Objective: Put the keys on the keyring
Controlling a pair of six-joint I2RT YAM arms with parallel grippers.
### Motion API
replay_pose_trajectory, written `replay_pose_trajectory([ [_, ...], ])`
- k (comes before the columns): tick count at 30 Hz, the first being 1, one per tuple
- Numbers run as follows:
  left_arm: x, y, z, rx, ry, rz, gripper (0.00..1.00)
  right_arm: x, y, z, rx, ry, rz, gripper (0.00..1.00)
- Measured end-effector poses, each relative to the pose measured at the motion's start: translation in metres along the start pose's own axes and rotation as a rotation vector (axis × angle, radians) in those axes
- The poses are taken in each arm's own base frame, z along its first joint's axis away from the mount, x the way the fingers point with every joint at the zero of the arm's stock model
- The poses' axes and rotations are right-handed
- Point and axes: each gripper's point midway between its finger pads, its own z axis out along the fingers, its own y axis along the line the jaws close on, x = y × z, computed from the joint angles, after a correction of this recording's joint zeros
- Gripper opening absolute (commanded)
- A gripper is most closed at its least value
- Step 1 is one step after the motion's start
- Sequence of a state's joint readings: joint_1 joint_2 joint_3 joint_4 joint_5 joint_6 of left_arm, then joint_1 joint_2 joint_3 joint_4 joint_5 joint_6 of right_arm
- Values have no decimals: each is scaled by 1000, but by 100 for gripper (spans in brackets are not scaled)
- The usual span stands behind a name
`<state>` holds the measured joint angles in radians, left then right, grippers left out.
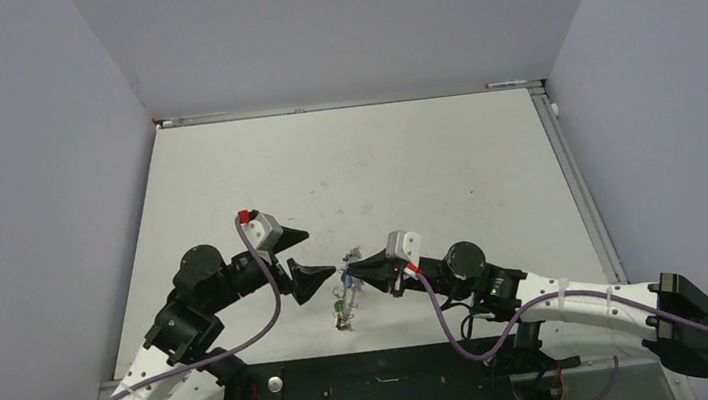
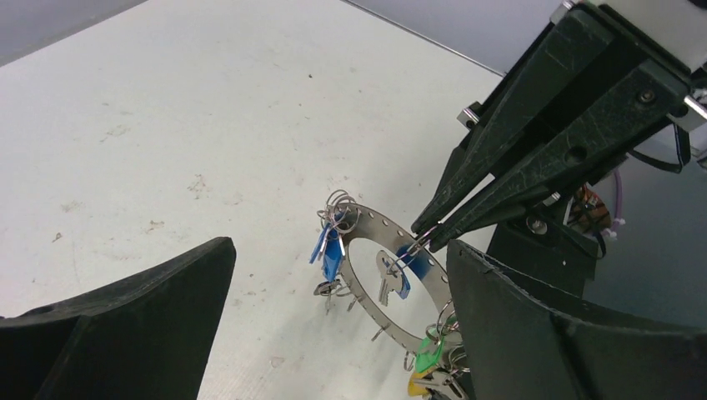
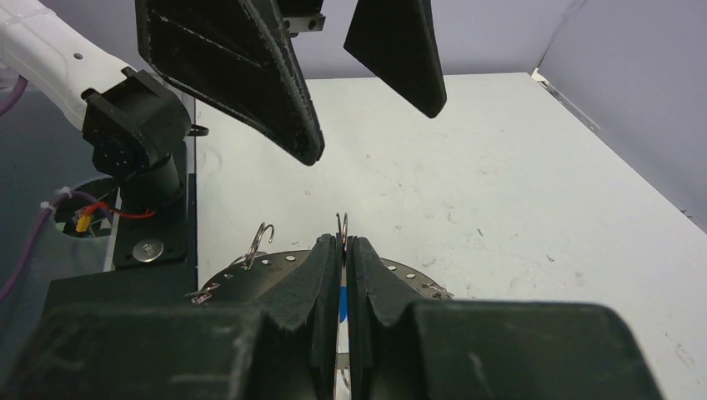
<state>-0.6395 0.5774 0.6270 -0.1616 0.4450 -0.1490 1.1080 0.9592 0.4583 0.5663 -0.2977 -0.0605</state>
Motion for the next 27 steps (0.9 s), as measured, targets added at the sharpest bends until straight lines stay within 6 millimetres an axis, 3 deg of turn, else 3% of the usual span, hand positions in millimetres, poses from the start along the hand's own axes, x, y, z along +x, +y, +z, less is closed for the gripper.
replay_pose_trajectory([
  [13,3,53,1,-305,-32,-149,96,-11,-12,-7,71,-27,-6,5],
  [18,-2,47,-14,-299,-106,-103,96,-15,-15,-15,97,-47,-9,5],
  [23,-10,32,-12,-206,-76,-29,96,-10,-19,-19,130,-40,-8,5],
  [27,-39,11,-8,-91,-81,45,97,-12,-25,-21,166,-45,-8,5],
])
